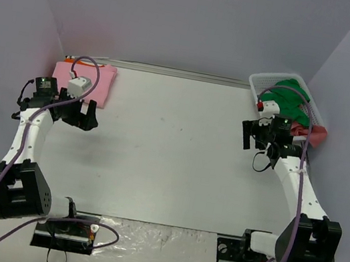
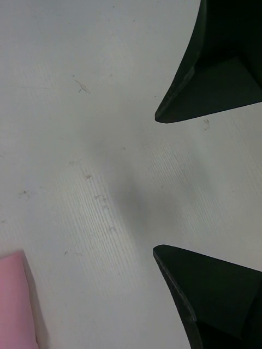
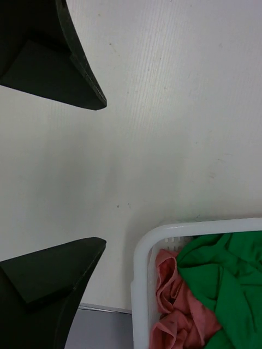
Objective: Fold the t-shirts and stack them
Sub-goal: Grab crumpled tshirt from bin with the right arm
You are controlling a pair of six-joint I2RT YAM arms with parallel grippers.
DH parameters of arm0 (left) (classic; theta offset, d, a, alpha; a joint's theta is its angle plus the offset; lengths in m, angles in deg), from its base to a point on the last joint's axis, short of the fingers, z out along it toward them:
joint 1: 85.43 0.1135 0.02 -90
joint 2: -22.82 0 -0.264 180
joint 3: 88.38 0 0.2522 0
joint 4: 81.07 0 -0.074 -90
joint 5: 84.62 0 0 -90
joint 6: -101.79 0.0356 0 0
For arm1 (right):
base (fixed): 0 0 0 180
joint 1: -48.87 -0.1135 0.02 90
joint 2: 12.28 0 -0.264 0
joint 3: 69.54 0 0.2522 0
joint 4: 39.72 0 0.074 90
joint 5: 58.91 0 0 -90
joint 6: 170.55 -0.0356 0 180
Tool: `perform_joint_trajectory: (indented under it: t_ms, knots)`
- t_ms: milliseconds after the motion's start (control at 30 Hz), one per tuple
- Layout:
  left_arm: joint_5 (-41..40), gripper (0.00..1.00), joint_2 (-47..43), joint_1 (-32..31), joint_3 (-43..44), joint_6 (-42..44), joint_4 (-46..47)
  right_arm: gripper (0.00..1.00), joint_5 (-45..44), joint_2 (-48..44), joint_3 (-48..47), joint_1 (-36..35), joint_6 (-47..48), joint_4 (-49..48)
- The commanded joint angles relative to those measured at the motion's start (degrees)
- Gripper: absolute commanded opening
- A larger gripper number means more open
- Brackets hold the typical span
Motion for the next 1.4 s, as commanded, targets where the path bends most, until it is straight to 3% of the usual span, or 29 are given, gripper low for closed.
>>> perform_joint_trajectory:
  t_ms: [0,300,433,533,733,900,1033,1167,1367]
  knots:
    - [-0.91,0.95,-2.83,0.67,0.74,1.18,-2.53,1.00,-1.09,-2.47,-2.47,0.40,-0.99,-0.98]
    - [-9.41,0.94,-9.79,1.90,-3.39,-10.57,6.88,1.00,7.09,-0.47,-4.66,3.21,0.86,1.92]
    - [-6.90,0.94,-8.20,1.72,-1.81,-9.71,4.86,1.00,-5.52,3.05,-9.31,-0.92,0.95,-2.11]
    - [-5.66,0.94,-7.85,1.72,-0.59,-4.64,2.84,1.00,-14.23,10.14,-15.18,-0.75,4.62,-4.41]
    - [-2.13,0.94,-9.43,1.99,-1.28,-0.14,1.52,1.00,-19.71,22.19,-24.87,1.54,5.96,-9.94]
    - [-7.05,0.94,-9.70,1.90,-2.34,-5.48,3.54,1.00,-21.56,31.25,-32.34,3.11,4.74,-12.24]
    - [-5.83,0.94,-10.74,2.51,-1.98,-4.52,3.52,1.00,-23.58,41.26,-39.37,3.74,4.29,-12.85]
    - [-6.52,0.94,-15.40,2.51,-6.46,-4.53,9.68,1.00,-22.88,49.45,-49.12,4.88,3.50,-10.14]
    - [-3.28,0.94,-15.23,2.60,-5.94,-3.82,9.16,1.00,-21.39,63.24,-67.05,6.28,-0.01,-1.63]
